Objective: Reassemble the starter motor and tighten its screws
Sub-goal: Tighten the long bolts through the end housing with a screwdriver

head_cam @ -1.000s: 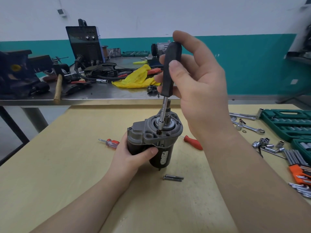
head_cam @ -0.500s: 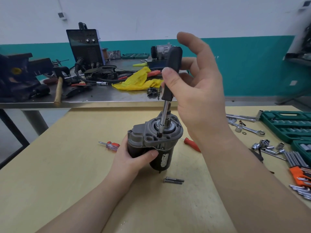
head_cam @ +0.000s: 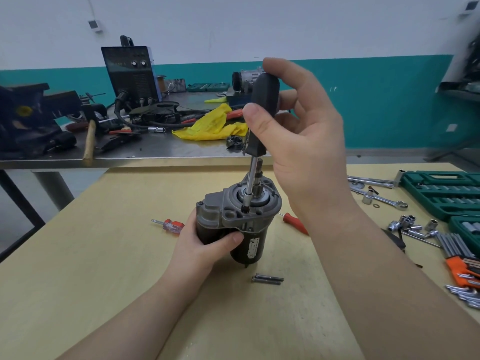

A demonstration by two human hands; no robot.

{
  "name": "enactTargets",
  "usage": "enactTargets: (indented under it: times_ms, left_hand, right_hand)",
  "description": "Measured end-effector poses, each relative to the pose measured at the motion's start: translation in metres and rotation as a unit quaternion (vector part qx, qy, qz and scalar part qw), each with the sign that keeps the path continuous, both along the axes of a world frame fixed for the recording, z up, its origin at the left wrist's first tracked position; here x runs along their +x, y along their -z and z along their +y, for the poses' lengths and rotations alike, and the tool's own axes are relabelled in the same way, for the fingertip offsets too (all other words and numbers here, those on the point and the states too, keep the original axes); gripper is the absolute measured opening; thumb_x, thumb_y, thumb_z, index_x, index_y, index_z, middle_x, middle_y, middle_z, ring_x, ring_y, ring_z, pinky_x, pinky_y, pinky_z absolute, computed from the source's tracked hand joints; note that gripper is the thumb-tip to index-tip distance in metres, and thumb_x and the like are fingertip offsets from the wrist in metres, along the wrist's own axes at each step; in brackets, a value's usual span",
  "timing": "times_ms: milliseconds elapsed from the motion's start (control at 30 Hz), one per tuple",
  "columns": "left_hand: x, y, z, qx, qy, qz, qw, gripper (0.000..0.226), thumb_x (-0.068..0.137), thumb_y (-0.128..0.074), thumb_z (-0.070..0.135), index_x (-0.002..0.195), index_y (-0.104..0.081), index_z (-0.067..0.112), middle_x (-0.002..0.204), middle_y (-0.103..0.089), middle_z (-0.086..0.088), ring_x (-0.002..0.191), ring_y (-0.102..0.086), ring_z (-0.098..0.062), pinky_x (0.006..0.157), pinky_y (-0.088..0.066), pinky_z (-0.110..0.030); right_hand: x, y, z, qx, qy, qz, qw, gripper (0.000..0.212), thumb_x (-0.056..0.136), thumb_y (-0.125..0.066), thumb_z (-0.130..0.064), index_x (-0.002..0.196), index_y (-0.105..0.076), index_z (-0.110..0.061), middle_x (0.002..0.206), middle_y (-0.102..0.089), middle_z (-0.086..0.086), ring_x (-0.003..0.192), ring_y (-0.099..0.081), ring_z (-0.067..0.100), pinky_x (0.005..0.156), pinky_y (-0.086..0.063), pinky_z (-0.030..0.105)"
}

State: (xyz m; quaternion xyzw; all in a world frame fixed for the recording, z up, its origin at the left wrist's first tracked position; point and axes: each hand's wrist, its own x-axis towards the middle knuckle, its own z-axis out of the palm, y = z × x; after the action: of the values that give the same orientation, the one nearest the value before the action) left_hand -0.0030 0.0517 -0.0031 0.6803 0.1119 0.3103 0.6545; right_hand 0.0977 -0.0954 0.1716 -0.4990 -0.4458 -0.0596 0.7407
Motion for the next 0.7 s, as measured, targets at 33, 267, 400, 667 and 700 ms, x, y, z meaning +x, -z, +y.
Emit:
enactTargets:
  times_ms: [33,267,400,667,700]
  left_hand:
    - [0.0000,-0.0005,-0.0004,0.001,0.000,-0.001,1.000,0.064,0.068,-0.095,0.034,0.127,-0.071,0.036,0.128,-0.077,-0.004,0.119,-0.074,-0.026,0.102,-0.059,-0.061]
    - [-0.0006,-0.0013,-0.0005,0.002,-0.004,0.000,1.000,0.069,0.066,-0.099,0.043,0.128,-0.070,0.037,0.129,-0.077,-0.004,0.120,-0.073,-0.026,0.101,-0.058,-0.062]
    - [-0.0012,-0.0026,-0.0007,-0.004,-0.004,-0.002,1.000,0.078,0.062,-0.101,0.055,0.131,-0.069,0.037,0.130,-0.076,-0.003,0.121,-0.073,-0.026,0.099,-0.059,-0.059]
    - [-0.0013,-0.0020,-0.0003,-0.006,-0.001,-0.004,1.000,0.077,0.063,-0.101,0.053,0.131,-0.069,0.036,0.131,-0.076,-0.004,0.122,-0.073,-0.026,0.100,-0.059,-0.061]
    - [-0.0015,-0.0025,-0.0006,-0.006,0.000,-0.004,1.000,0.077,0.063,-0.101,0.054,0.131,-0.069,0.037,0.131,-0.076,-0.004,0.121,-0.073,-0.026,0.100,-0.059,-0.059]
  right_hand:
    - [0.0002,-0.0001,0.0001,0.005,-0.014,0.013,1.000,0.033,0.101,-0.071,-0.014,0.129,-0.065,-0.031,0.094,-0.068,-0.004,0.083,-0.069,0.021,0.069,-0.064,0.032]
    - [0.0003,0.0004,0.0000,-0.002,-0.001,0.016,1.000,0.039,0.101,-0.068,-0.006,0.128,-0.061,-0.034,0.106,-0.072,0.007,0.090,-0.075,0.031,0.074,-0.066,0.040]
    - [0.0014,-0.0004,0.0000,0.003,0.000,0.006,1.000,0.035,0.101,-0.072,-0.015,0.130,-0.065,-0.033,0.098,-0.069,-0.005,0.089,-0.070,0.022,0.074,-0.065,0.035]
    - [0.0013,0.0000,-0.0017,-0.004,-0.003,0.009,1.000,0.038,0.101,-0.068,-0.007,0.131,-0.063,-0.031,0.104,-0.070,0.003,0.089,-0.073,0.027,0.072,-0.065,0.036]
    - [0.0015,0.0002,-0.0014,-0.002,0.010,0.005,1.000,0.039,0.099,-0.072,-0.008,0.129,-0.063,-0.033,0.102,-0.068,0.002,0.088,-0.071,0.025,0.069,-0.065,0.033]
